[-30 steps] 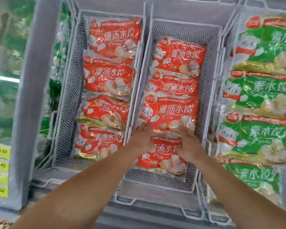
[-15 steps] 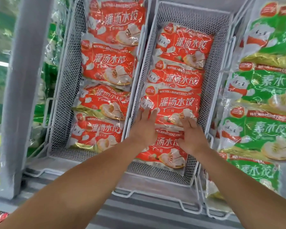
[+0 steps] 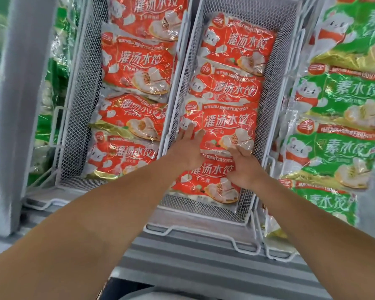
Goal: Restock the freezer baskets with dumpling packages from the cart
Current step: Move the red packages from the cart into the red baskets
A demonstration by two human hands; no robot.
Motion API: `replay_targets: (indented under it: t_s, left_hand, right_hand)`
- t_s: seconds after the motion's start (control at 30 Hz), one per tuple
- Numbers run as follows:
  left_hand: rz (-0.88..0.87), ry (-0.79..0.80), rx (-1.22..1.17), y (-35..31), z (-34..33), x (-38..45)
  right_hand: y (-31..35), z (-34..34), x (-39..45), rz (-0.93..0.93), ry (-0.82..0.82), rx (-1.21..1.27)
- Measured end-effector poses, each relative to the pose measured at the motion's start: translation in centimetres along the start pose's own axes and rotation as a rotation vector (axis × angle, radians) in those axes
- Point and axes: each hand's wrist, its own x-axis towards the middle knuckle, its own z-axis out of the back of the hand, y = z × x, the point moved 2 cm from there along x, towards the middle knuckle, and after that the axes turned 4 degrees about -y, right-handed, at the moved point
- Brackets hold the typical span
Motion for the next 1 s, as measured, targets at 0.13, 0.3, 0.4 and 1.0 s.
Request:
replay_targets:
  t_s: [0.13,0.3,0.4,1.0]
  left_hand:
    - [-0.080,-0.144,-0.101,0.1,1.2,-3.6]
    - [-0.102,-0.293,-0.250,2.1,1.9,-11.1]
    - [-0.069,-0.369,-0.320,4.3,1.5,-16.0]
    - [0.063,-0.758,-0.447,11.5,-6.5,-42.0]
  right_hand:
    - [1.8,0.3,-3.5,0.016,-0.059,0.095]
    - [4.5,-1.7,-9.8,0.041,-0.183,0.148]
    - [6.4,-3.6,-13.5,0.074,-0.293,0.145]
    - [13.6,-12.9,-33.4,0.461,-0.574,-0.103]
